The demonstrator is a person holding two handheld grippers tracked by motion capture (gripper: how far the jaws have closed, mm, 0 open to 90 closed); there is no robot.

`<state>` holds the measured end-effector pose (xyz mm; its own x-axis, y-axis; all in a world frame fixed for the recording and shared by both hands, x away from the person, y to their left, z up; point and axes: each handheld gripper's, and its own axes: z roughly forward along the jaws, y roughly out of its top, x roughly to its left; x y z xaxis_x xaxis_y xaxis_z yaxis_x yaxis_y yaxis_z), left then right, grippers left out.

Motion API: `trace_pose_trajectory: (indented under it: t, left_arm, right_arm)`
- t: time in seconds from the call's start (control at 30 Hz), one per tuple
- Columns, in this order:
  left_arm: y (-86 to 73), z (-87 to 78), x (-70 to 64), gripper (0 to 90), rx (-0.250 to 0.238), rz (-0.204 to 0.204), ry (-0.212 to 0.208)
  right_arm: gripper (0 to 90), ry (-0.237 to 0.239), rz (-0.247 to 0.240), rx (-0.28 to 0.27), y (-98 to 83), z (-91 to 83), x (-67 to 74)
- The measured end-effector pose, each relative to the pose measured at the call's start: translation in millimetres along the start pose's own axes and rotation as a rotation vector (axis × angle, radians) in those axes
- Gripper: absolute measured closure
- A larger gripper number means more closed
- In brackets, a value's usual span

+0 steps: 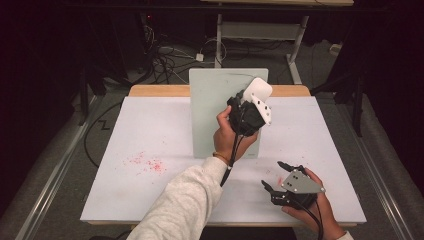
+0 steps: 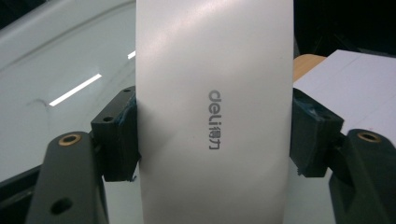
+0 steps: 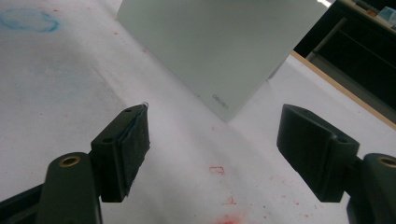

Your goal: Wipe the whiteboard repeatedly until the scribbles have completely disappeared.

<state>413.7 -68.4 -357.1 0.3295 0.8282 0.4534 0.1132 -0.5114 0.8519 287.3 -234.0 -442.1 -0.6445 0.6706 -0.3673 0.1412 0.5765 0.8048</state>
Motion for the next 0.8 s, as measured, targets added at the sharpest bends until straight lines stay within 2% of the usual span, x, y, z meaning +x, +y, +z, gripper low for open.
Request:
trace_pose_trajectory:
  t: [0.1, 0.17, 0.23, 0.27, 0.3, 0.33, 0.4, 0.57, 0.63, 0.67, 0.73, 0.8]
  left_arm:
    - [-6.5, -1.1, -1.4, 29.1, 0.003, 0.017, 0.005]
    - [-6.6, -1.8, 1.5, 29.1, 0.004, 0.013, -0.004]
    - [-5.6, -2.4, 6.9, 29.1, 0.002, 0.004, 0.012]
    - [-5.4, -3.0, 11.5, 29.1, 0.000, -0.004, 0.012]
    - [-5.7, -4.9, 22.2, 29.1, 0.001, -0.020, 0.021]
    - [-5.7, -4.9, 22.2, 29.1, 0.001, -0.020, 0.021]
    - [-8.3, -7.3, 34.7, 29.1, 0.001, -0.046, 0.031]
    - [-19.2, -13.2, 60.1, 29.1, 0.000, -0.083, 0.058]
    - [-26.3, -16.2, 71.4, 29.0, 0.001, -0.094, 0.080]
    - [-26.3, -16.2, 71.4, 29.1, 0.001, -0.094, 0.080]
    - [-33.2, -19.1, 85.3, 29.1, -0.004, -0.127, 0.095]
    - [-34.7, -20.1, 89.5, 29.1, -0.005, -0.139, 0.100]
  right_arm:
    - [25.9, 0.000, -0.006, 0.003, 0.1, 0.5, 0.6]
    - [25.9, -0.001, -0.009, 0.006, 0.1, 1.3, 1.7]
    - [25.9, 0.001, -0.012, 0.006, 0.2, 1.3, 2.0]
    - [25.9, 0.001, -0.012, 0.006, 0.2, 1.3, 2.0]
    - [25.9, 0.001, -0.011, 0.005, 0.4, 0.8, 2.0]
    - [25.9, 0.001, -0.011, 0.006, 0.3, 0.6, 1.8]
    - [25.9, 0.000, -0.010, 0.006, 0.0, 0.9, 1.2]
    - [25.9, -0.002, -0.010, 0.007, 0.2, 0.8, 1.3]
    - [25.9, -0.002, -0.015, 0.010, 0.2, 1.3, 1.6]
    - [25.9, -0.002, -0.016, 0.010, 0.4, 1.2, 1.9]
    - [25.9, 0.000, -0.016, 0.011, 0.6, 1.4, 2.6]
    - [25.9, 0.002, -0.016, 0.013, 0.4, 2.3, 3.1]
